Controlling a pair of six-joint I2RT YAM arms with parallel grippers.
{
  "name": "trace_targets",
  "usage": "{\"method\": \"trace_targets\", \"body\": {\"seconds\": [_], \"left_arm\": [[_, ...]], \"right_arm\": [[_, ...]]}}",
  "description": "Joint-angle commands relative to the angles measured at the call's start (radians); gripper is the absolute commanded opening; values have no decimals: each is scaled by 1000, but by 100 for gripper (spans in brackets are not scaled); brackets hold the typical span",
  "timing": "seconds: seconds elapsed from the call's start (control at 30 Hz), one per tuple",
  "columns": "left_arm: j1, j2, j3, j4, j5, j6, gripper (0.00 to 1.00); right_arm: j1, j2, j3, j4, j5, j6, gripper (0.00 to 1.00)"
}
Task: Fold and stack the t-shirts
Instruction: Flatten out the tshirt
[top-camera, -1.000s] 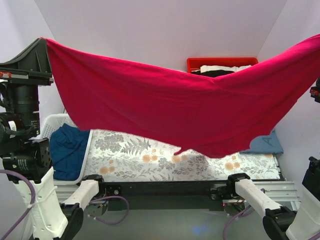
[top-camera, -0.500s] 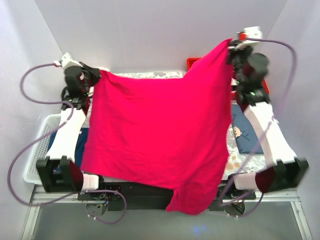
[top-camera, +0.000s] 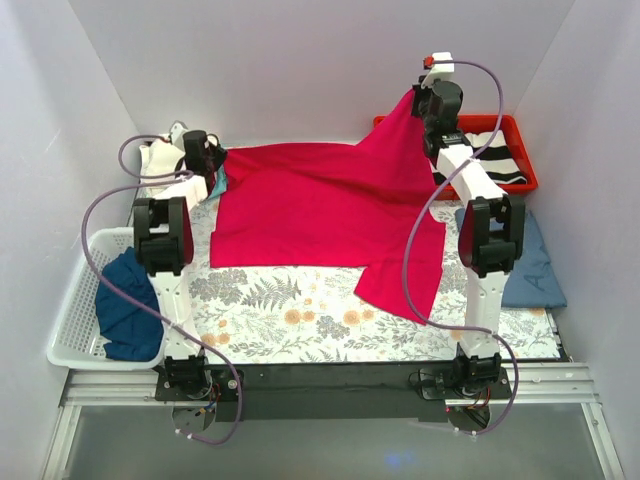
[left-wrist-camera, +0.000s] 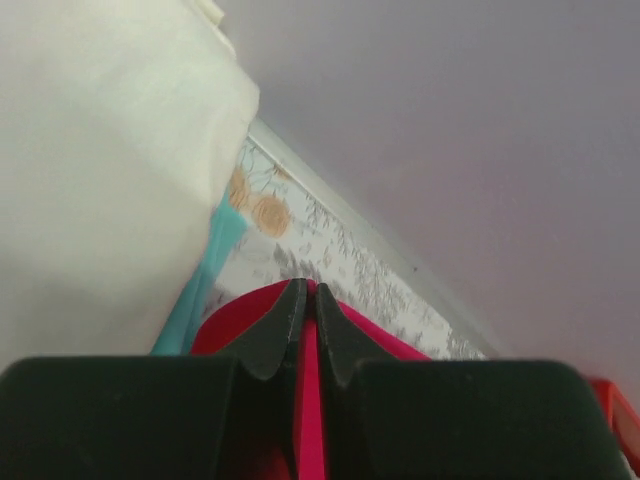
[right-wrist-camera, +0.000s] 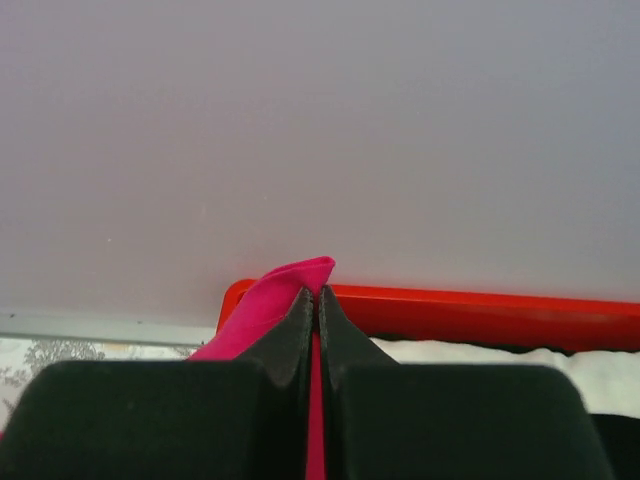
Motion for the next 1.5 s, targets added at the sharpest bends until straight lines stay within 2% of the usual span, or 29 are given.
{"method": "trace_targets", "body": {"seconds": [0.0, 0.13, 0.27, 0.33, 0.5, 0.87, 1.17, 1.47], "left_arm": [[12, 137, 221, 18, 7, -17, 0], [26, 273, 441, -2, 13, -6, 0], [42, 315, 505, -6, 50, -9, 0], [49, 286, 484, 10, 67, -14, 0], [59, 178, 301, 93, 95, -29, 0], [64, 55, 137, 138, 223, -47, 0], [65, -44, 53, 84, 302, -90, 0], [65, -132, -76, -38, 265, -97, 0]], "right_arm": [[-18, 60, 155, 85, -1, 55, 1], [-31, 109, 187, 84, -6, 89, 1], [-38, 103, 175, 85, -11, 97, 1], [-38, 94, 169, 84, -20, 97, 1], [-40, 40, 124, 84, -37, 100, 1], [-38, -155, -77, 82, -95, 121, 1], [-40, -359, -333, 49, -136, 166, 1], [-40, -491, -551, -8, -164, 209, 1]]}}
